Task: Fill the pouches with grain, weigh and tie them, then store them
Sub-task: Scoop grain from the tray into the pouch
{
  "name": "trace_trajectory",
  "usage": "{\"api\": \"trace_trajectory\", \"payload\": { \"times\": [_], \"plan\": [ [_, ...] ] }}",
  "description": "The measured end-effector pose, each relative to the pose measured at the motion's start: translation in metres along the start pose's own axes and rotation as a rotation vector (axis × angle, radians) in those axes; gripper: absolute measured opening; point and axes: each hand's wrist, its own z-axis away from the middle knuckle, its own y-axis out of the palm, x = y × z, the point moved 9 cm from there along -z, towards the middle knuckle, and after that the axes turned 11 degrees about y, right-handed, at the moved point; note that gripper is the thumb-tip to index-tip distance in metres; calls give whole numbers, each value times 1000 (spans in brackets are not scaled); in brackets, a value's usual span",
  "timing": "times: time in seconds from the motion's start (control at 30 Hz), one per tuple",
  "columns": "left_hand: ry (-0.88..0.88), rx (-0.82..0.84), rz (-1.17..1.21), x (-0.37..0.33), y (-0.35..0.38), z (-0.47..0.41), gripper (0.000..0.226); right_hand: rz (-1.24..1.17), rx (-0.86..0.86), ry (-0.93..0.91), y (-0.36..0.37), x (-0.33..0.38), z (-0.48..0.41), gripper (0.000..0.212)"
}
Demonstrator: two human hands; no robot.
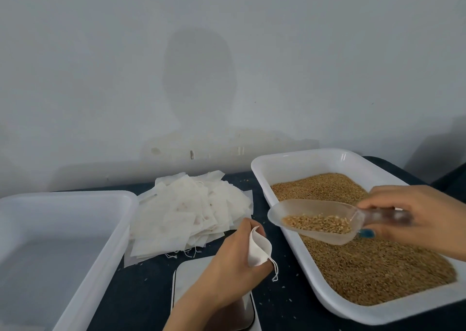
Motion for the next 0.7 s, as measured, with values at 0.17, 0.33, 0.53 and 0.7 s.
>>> {"api": "trace_trajectory", "payload": {
  "times": [0.17, 0.33, 0.53, 0.7],
  "plan": [
    [8, 27, -5, -4, 3, -2, 33, 94, 45, -60, 3, 20, -9, 47],
    [6, 15, 14, -5, -1, -2, 37, 241, 23, -122, -1, 25, -19, 62],
    [33, 65, -82, -5, 3, -4, 41, 420, 8, -209, -6, 38, -23, 53],
    [51, 87, -157, -5, 10, -7, 43, 703, 33, -233, -3, 58, -33, 50]
  ]
}}
